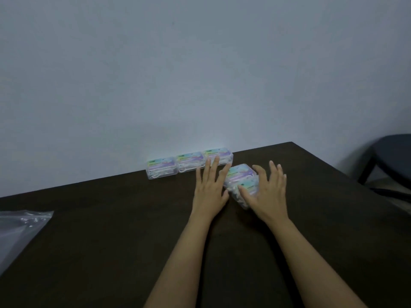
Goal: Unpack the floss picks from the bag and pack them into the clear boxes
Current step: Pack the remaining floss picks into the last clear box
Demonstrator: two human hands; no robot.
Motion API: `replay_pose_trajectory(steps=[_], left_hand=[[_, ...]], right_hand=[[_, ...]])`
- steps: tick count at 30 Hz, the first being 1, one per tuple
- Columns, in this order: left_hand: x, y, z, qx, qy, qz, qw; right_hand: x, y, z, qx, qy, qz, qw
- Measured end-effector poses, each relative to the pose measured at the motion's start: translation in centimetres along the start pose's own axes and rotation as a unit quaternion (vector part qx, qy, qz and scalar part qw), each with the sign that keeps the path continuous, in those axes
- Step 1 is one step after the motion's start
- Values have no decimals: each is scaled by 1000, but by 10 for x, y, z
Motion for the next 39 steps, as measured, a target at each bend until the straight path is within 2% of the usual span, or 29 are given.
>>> replay_pose_trajectory(steps=[4,6,9,16,23,27,34,39], left_hand=[[19,5,7,-46,-26,-40,998],[22,8,9,-63,-36,-71,995],[17,11,9,-74,-87,-136,984],[1,9,6,-40,-146,-299,942],[-49,-19,-8,109,-134,-250,953],[-87,-28,-10,153,-154,-221,951],[-122,-26,5,151,-189,-201,949],[-141,-20,18,137,-150,-178,963]], right_hand=[[14,-6,-9,-86,11,61,994],[14,-4,-10,-104,1,44,994],[15,-3,-9,-99,-8,-6,995],[15,-1,2,-58,22,21,998],[-7,9,16,47,-11,115,992],[-22,22,32,78,-35,130,988],[-67,59,71,99,-62,163,980],[-82,79,101,82,-50,176,980]])
Point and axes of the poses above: each hand's wrist, its own z-axis towards the middle knuckle, its own y-axis out of the palm, x = y × z, the point moved 3 cm from there along z, towards the middle knuckle, and after that the axes turned 2 degrees about -z, right-handed, at the moved point
